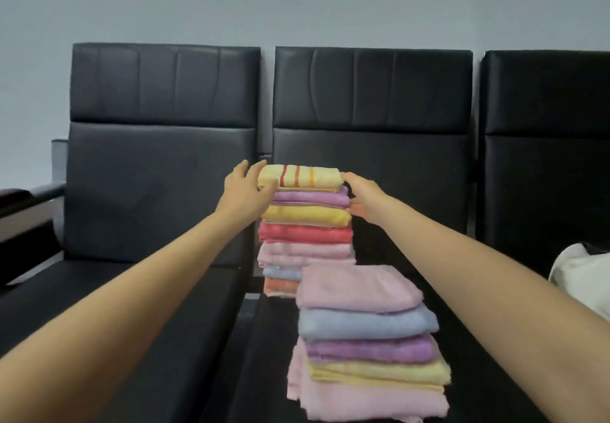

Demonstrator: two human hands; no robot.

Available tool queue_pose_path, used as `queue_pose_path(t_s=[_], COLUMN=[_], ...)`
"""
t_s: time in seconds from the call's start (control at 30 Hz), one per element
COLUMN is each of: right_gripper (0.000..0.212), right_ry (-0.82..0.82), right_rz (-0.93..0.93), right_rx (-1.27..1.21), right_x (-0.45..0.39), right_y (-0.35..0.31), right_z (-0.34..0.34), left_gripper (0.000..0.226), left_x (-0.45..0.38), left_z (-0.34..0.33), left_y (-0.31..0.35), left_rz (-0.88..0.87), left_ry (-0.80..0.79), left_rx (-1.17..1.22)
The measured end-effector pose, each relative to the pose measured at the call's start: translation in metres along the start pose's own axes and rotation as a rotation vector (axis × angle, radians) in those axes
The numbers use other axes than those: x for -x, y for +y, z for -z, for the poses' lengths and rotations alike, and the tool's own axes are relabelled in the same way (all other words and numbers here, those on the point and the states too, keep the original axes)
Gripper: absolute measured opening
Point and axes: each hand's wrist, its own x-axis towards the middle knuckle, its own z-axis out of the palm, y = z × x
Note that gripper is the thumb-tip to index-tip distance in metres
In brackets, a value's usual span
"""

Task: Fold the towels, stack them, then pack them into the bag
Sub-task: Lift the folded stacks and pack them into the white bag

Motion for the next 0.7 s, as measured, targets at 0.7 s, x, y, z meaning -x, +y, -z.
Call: queue_pose_path(t_s=[0.7], right_gripper=[0.010], right_ry=[-0.183], right_rz=[0.024], right_rx=[-0.477], right_x=[0.020], right_y=[-0.051], right_z=[-0.023], left_gripper=[0.058], left_x=[-0.001], left_z=[-0.003], left_y=[-0.011], left_rz=[0.146], left_ry=[0.133], left_rx=[0.608])
